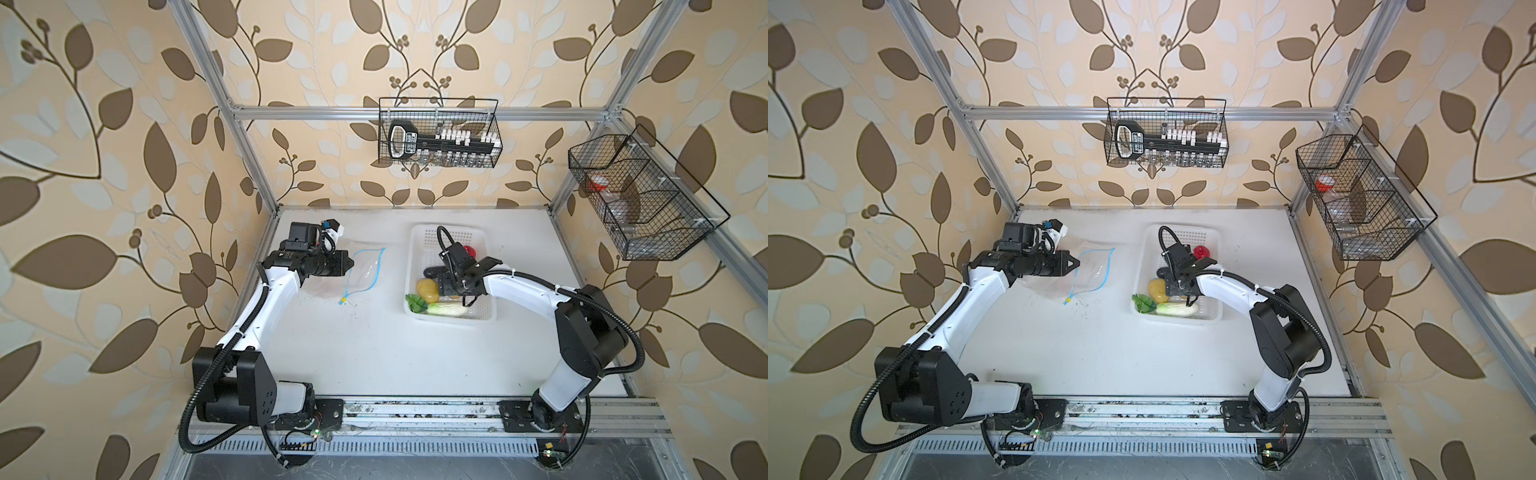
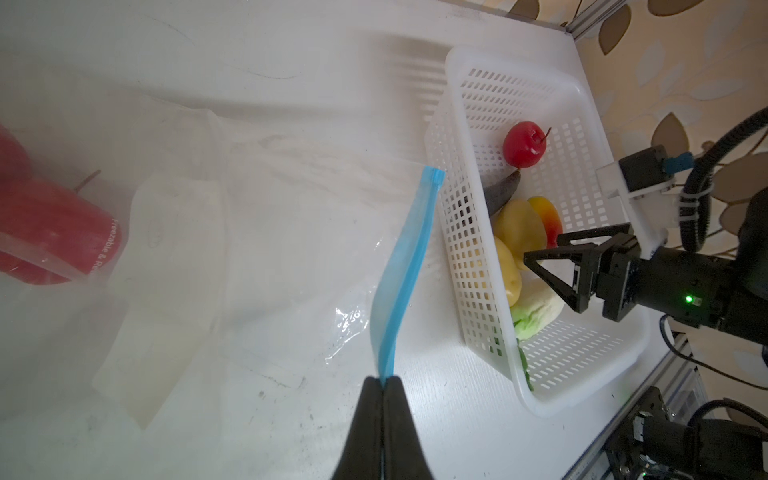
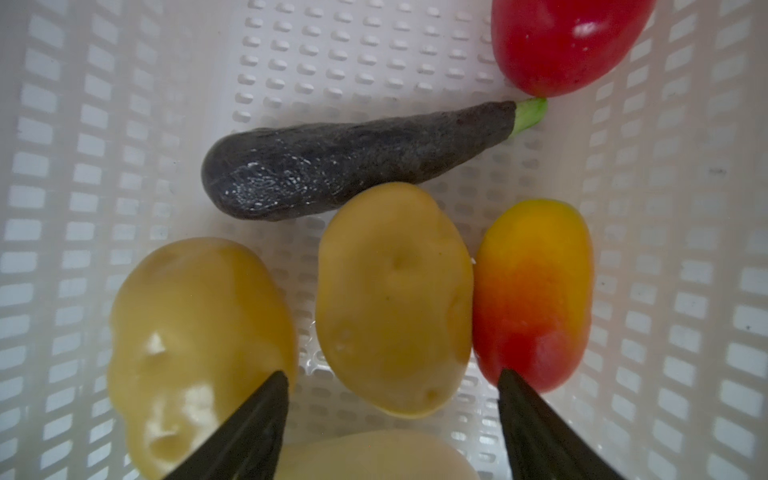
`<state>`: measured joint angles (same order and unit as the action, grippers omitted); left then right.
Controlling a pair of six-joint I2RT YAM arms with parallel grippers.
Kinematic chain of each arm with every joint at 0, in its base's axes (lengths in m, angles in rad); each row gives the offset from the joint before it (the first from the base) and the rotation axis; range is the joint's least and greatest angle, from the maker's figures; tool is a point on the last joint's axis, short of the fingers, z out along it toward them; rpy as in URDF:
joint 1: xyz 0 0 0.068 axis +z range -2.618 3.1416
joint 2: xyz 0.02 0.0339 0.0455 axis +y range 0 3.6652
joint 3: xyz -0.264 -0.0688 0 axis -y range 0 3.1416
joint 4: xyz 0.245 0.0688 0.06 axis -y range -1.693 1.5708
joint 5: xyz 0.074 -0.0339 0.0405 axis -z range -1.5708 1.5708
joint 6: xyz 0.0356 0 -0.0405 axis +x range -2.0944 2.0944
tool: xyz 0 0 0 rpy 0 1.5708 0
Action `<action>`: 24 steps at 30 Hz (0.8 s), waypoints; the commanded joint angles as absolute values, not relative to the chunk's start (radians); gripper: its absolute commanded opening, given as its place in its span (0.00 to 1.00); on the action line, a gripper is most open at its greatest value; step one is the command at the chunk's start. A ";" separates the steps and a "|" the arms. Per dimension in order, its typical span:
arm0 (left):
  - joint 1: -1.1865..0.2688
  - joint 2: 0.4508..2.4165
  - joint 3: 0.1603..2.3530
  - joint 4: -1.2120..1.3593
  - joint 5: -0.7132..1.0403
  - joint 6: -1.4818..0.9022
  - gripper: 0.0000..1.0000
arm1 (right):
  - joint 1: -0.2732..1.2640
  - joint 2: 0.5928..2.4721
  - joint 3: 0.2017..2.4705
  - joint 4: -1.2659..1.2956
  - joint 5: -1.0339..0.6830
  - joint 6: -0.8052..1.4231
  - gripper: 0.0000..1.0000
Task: Place the food in the zip-top bag and seal the zipper
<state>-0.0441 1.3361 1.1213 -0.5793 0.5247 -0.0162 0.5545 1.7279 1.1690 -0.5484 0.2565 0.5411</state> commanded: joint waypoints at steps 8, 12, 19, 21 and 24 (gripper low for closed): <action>-0.034 1.319 1.127 -0.580 0.561 0.006 0.00 | 0.533 1.772 1.195 -0.526 0.241 0.531 0.75; -0.034 1.318 1.126 -0.580 0.575 0.007 0.00 | 0.528 1.787 1.205 -0.503 0.218 0.535 0.75; -0.029 1.313 1.124 -0.584 0.583 0.013 0.00 | 0.518 1.820 1.222 -0.478 0.208 0.535 0.82; -0.028 1.313 1.124 -0.583 0.583 0.014 0.00 | 0.512 1.830 1.222 -0.474 0.213 0.534 0.83; -0.025 1.311 1.125 -0.585 0.584 0.013 0.00 | 0.498 1.848 1.220 -0.464 0.202 0.534 0.83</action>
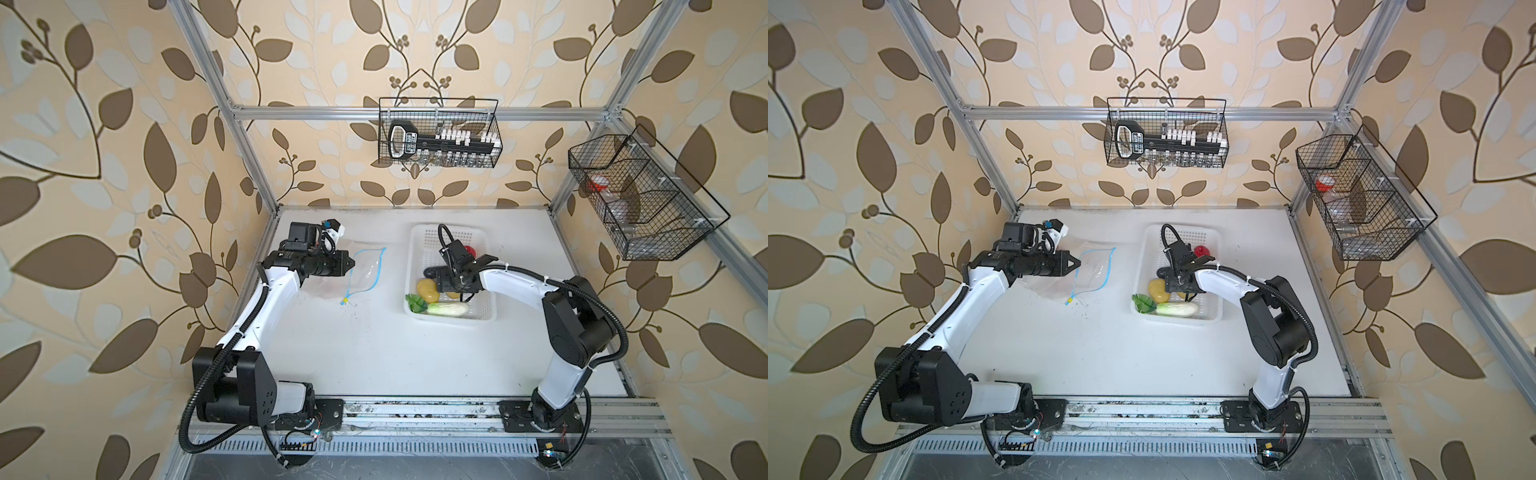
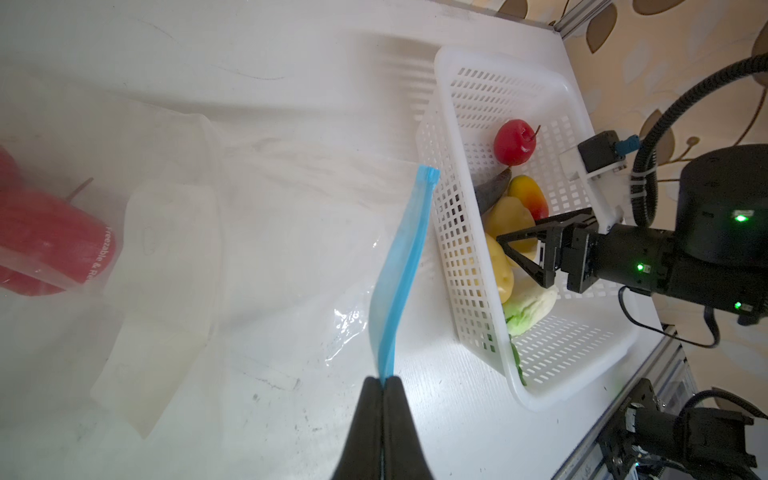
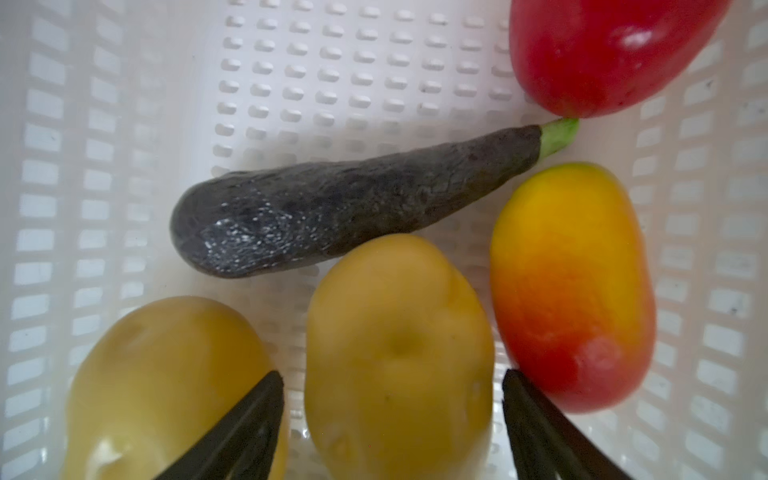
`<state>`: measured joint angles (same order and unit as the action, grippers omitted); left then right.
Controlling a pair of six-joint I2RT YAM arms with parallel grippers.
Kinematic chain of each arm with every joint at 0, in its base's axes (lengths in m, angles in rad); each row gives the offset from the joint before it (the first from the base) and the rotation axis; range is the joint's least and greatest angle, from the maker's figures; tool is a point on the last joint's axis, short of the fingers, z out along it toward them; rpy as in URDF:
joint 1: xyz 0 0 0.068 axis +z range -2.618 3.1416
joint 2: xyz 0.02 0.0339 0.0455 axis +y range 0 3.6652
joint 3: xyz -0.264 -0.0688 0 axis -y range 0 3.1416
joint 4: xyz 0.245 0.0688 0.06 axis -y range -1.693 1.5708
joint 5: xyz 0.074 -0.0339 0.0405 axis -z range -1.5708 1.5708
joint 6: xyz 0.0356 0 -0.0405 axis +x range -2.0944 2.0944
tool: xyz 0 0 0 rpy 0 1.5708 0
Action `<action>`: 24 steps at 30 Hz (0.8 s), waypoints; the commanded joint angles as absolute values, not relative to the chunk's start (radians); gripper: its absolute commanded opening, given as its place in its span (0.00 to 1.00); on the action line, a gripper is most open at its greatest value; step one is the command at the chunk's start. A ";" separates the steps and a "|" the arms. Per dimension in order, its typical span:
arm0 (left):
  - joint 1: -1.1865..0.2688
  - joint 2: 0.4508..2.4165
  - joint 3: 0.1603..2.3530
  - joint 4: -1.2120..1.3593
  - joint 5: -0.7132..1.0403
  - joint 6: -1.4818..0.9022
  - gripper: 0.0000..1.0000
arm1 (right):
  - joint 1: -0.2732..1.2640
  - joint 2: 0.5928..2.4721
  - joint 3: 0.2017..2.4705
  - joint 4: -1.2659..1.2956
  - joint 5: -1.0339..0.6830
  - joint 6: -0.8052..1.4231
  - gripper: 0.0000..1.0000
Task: Place the food in the zip-top bag and seal the zipper
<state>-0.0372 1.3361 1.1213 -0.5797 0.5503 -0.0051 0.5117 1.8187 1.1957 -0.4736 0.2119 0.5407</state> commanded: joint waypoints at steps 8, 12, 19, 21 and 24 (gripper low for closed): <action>-0.016 1.318 1.118 -0.579 0.588 0.018 0.00 | 0.495 1.875 1.238 -0.460 0.194 0.540 0.80; -0.014 1.316 1.119 -0.580 0.595 0.016 0.00 | 0.494 1.900 1.283 -0.475 0.204 0.541 0.80; -0.012 1.321 1.117 -0.580 0.598 0.017 0.00 | 0.493 1.922 1.295 -0.475 0.196 0.554 0.78; -0.011 1.320 1.117 -0.580 0.601 0.017 0.00 | 0.490 1.933 1.305 -0.497 0.204 0.563 0.78; -0.011 1.317 1.117 -0.581 0.602 0.016 0.00 | 0.490 1.939 1.306 -0.508 0.208 0.563 0.79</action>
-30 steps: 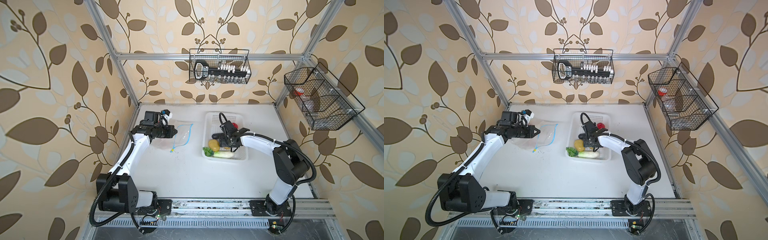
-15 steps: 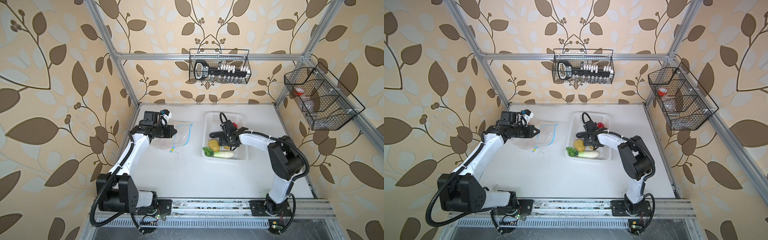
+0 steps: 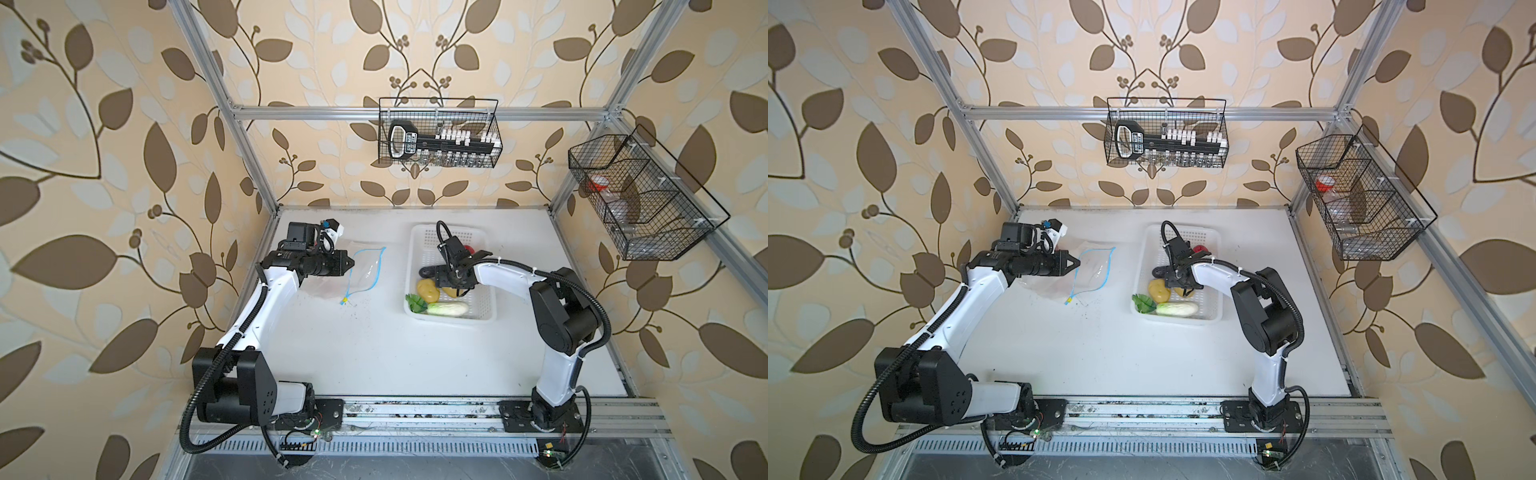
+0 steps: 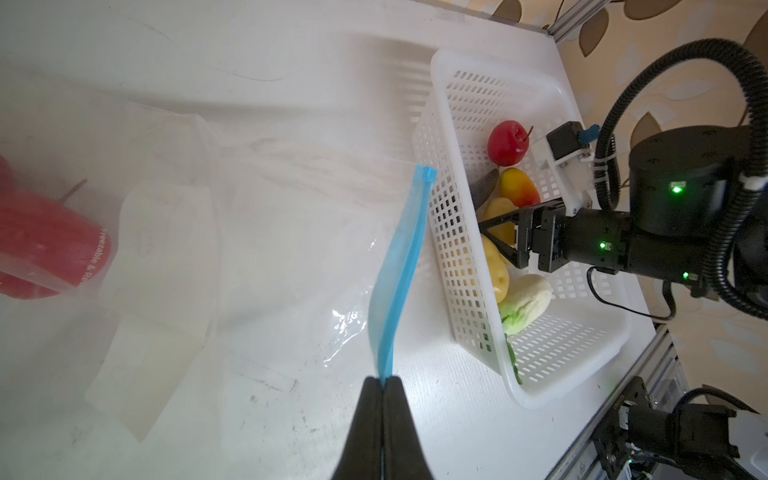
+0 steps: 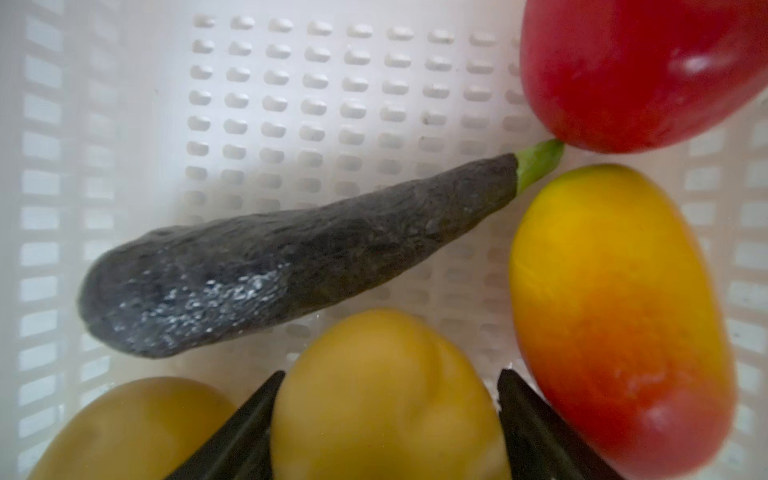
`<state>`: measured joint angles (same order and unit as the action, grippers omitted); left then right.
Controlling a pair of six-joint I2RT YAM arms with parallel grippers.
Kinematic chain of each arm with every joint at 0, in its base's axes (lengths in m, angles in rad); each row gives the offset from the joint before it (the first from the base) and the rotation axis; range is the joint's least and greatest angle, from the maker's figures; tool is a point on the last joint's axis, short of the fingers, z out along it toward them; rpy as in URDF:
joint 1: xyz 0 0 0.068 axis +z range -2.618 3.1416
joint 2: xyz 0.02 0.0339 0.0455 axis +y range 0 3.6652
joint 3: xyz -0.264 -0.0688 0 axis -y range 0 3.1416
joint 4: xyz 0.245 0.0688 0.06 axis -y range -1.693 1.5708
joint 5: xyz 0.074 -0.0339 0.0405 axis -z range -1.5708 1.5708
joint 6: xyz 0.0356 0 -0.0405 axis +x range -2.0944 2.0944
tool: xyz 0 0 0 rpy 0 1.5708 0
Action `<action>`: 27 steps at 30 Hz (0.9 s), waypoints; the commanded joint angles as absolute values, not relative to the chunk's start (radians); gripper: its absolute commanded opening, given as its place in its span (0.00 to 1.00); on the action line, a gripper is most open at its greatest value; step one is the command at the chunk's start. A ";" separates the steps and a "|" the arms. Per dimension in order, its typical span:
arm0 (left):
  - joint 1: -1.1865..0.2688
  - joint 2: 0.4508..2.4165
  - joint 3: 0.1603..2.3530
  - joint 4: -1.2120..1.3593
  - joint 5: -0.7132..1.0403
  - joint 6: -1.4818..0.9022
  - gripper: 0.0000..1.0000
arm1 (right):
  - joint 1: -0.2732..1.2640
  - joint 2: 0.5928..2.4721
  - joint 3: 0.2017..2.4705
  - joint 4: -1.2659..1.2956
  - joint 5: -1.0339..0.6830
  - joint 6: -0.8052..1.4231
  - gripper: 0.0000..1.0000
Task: Place the food in the zip-top bag and seal the zipper
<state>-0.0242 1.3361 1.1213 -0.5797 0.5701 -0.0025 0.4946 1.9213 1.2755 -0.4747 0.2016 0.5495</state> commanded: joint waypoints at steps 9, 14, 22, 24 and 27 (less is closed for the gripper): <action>-0.009 1.318 1.117 -0.578 0.606 0.015 0.00 | 0.490 1.944 1.305 -0.503 0.203 0.555 0.70; -0.008 1.317 1.108 -0.566 0.602 0.005 0.00 | 0.491 1.935 1.302 -0.499 0.202 0.551 0.61; -0.002 1.310 1.103 -0.563 0.600 0.004 0.00 | 0.491 1.883 1.276 -0.469 0.183 0.558 0.50; -0.001 1.309 1.102 -0.563 0.600 0.005 0.00 | 0.491 1.863 1.268 -0.460 0.173 0.563 0.48; 0.001 1.308 1.101 -0.560 0.589 -0.003 0.00 | 0.491 1.832 1.254 -0.448 0.166 0.570 0.45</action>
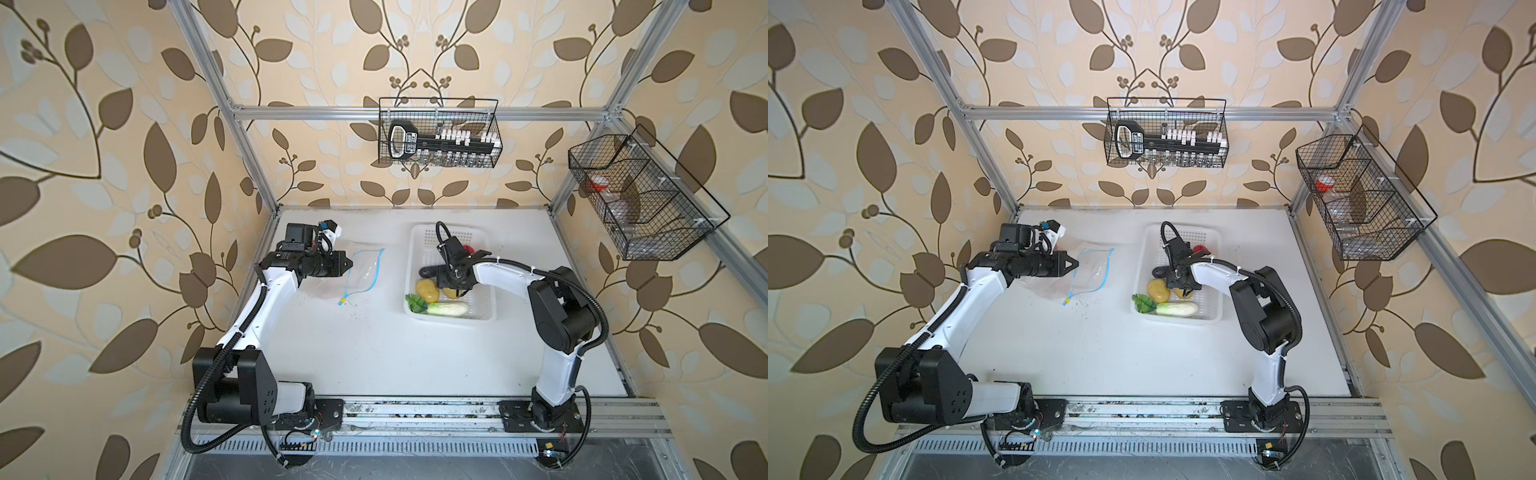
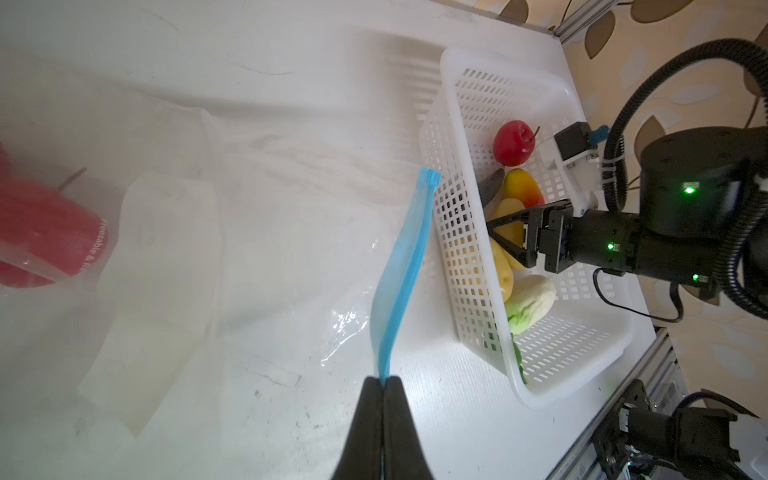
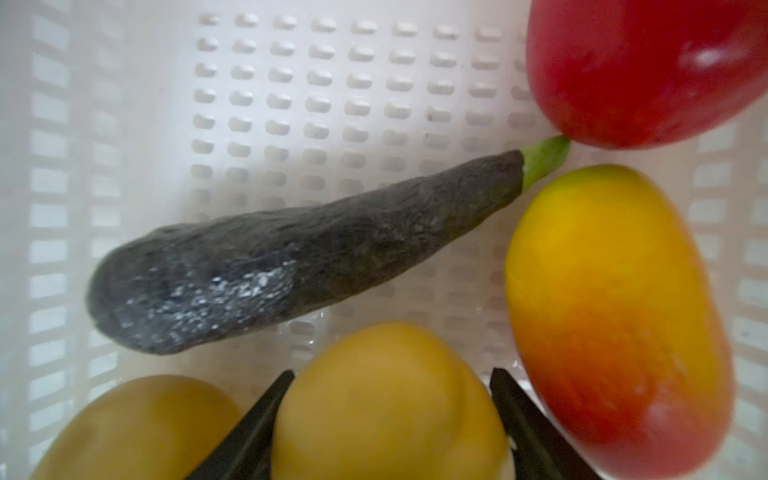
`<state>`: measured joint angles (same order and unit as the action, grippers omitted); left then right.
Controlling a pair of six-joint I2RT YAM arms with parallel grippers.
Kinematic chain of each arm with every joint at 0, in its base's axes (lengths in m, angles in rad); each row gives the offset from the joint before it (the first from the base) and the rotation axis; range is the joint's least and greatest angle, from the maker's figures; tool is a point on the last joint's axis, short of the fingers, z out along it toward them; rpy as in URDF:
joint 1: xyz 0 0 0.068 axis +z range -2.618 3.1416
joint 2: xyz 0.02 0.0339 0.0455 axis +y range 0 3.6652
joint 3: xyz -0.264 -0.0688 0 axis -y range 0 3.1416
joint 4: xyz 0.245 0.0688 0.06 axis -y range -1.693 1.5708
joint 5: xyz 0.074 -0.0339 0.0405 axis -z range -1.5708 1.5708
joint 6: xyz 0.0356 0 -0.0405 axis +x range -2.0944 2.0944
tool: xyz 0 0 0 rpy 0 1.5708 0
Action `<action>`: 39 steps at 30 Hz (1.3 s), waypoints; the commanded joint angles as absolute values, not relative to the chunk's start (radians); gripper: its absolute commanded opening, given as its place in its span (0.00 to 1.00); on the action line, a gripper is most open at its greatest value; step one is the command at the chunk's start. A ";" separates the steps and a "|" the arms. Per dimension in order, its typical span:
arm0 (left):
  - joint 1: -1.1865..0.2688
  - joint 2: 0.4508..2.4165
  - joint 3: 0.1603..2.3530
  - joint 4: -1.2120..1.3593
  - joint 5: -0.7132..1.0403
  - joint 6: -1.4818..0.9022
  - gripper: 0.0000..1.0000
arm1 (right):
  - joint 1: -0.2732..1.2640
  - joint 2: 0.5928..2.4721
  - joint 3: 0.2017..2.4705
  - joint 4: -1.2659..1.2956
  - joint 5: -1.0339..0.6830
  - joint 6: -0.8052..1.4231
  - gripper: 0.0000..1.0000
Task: Place the food in the zip-top bag and seal the zipper
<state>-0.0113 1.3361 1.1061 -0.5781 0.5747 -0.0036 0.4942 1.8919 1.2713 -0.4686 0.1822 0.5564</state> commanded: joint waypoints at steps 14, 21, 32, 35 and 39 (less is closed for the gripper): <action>0.004 1.301 1.095 -0.558 0.604 -0.008 0.00 | 0.491 1.608 1.083 -0.322 0.167 0.632 0.41; 0.010 1.295 1.095 -0.561 0.604 -0.010 0.00 | 0.492 1.528 1.020 -0.261 0.144 0.663 0.40; 0.018 1.296 1.089 -0.563 0.624 -0.026 0.00 | 0.531 1.419 0.977 -0.218 0.170 0.673 0.39; 0.021 1.287 1.093 -0.569 0.656 -0.023 0.00 | 0.535 1.390 0.971 -0.217 0.172 0.671 0.39; 0.022 1.272 1.094 -0.567 0.672 -0.028 0.00 | 0.545 1.350 0.954 -0.187 0.158 0.676 0.39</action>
